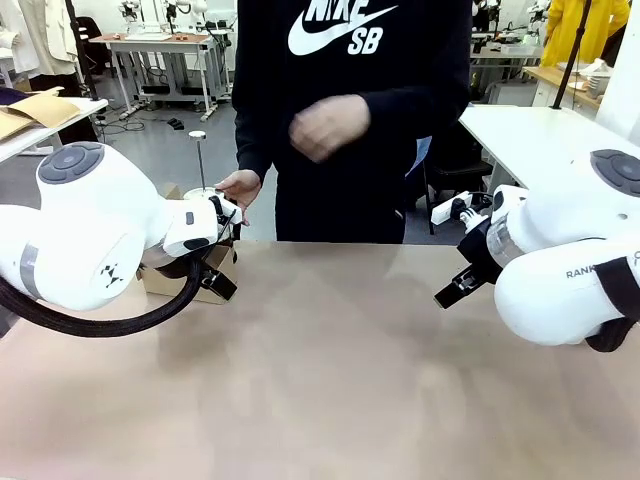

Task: Pour a drink into a cup and package it in a carrier.
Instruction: Pick up the 600 ml Paper Cup and place it in the middle top area of the table.

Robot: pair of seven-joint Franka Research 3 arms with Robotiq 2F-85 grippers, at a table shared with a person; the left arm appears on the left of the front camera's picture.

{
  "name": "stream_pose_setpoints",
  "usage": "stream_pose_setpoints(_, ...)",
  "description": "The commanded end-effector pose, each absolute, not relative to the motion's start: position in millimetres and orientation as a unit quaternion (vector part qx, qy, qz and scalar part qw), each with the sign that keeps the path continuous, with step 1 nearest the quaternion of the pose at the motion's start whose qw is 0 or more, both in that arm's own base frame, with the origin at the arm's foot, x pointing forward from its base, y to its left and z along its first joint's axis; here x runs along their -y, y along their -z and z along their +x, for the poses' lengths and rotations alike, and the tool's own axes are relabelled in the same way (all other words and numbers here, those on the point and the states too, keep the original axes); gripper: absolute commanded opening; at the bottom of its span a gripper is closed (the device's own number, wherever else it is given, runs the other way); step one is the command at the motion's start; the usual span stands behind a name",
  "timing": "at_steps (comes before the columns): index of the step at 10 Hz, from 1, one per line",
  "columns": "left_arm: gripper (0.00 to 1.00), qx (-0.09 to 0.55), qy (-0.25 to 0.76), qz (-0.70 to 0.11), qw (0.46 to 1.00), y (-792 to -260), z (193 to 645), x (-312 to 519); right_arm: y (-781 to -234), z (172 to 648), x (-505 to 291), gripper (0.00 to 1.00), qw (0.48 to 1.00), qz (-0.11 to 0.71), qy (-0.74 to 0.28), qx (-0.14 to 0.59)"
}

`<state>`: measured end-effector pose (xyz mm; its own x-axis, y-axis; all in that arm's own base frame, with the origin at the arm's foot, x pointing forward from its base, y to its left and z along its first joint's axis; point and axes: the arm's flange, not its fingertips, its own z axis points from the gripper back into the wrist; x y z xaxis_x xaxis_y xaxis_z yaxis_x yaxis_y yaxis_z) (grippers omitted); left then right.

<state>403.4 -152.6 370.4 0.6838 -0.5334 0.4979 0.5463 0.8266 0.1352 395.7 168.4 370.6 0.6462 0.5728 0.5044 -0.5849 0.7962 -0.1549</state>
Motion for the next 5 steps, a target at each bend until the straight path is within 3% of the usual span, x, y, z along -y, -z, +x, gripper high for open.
stream_pose_setpoints(1, 1.00, 0.268, 0.294, -0.012, 0.918, -370, 404, 152, -408, 411, -160, 1.00, 0.902, 0.025, -0.316, 0.294)
stream_pose_setpoints(5, 1.00, 0.268, 0.294, -0.012, 0.918, -370, 404, 152, -543, 443, -92, 1.00, 0.873, 0.108, -0.387, 0.275)
